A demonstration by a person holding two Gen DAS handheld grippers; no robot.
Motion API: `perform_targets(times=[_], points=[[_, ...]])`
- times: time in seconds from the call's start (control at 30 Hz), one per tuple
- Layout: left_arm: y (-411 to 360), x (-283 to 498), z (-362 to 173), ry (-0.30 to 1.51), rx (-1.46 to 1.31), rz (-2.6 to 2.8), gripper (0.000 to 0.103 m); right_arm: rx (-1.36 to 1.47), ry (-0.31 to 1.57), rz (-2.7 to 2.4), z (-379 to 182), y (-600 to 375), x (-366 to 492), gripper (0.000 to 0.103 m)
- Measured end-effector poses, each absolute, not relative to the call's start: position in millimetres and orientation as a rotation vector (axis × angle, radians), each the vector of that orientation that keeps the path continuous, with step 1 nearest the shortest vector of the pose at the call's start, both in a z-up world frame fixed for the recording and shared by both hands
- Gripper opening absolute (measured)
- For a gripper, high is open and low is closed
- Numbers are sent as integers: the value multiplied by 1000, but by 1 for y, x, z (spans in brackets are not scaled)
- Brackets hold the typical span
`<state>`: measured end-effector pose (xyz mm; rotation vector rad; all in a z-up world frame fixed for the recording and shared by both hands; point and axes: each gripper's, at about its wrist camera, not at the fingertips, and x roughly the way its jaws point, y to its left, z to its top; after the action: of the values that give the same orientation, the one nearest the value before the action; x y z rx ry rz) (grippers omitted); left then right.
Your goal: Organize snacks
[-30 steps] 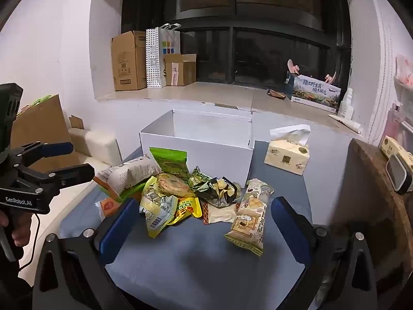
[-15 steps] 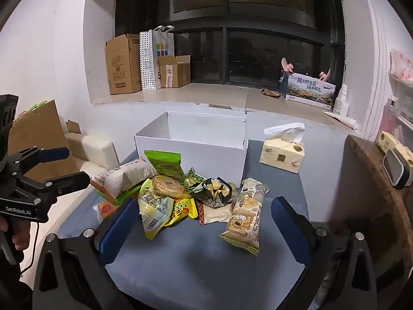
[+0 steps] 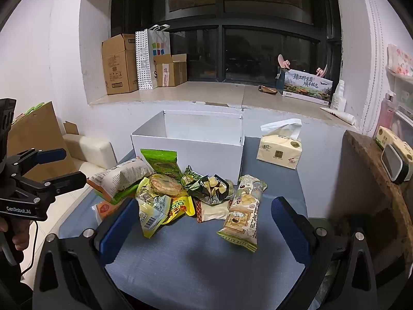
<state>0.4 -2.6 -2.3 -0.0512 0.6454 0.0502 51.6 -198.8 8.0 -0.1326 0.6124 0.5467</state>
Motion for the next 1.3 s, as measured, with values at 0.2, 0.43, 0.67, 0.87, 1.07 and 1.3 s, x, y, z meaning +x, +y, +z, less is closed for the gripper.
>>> perform_targets(times=[0.2,0.43,0.67,0.87,1.07,1.3], points=[[-1,2,-5,653,-53,52,103,-134,616,546,5,-199,51,103],[1,2,-6,655,-61,53,103,-134,613,547,5,-199,49,103],[-1,2,-4,652,-54,45,103,-133,612,549,5,-199,49,103],[-1,1,-4,649,-55,40,103,-133,608,550,7,-199,47,103],[-2,2,-3,652,-54,36,103,-132,606,552,8,-199,46,103],[-4,2,-3,654,-49,35,103,-130,607,551,8,-200,46,103]])
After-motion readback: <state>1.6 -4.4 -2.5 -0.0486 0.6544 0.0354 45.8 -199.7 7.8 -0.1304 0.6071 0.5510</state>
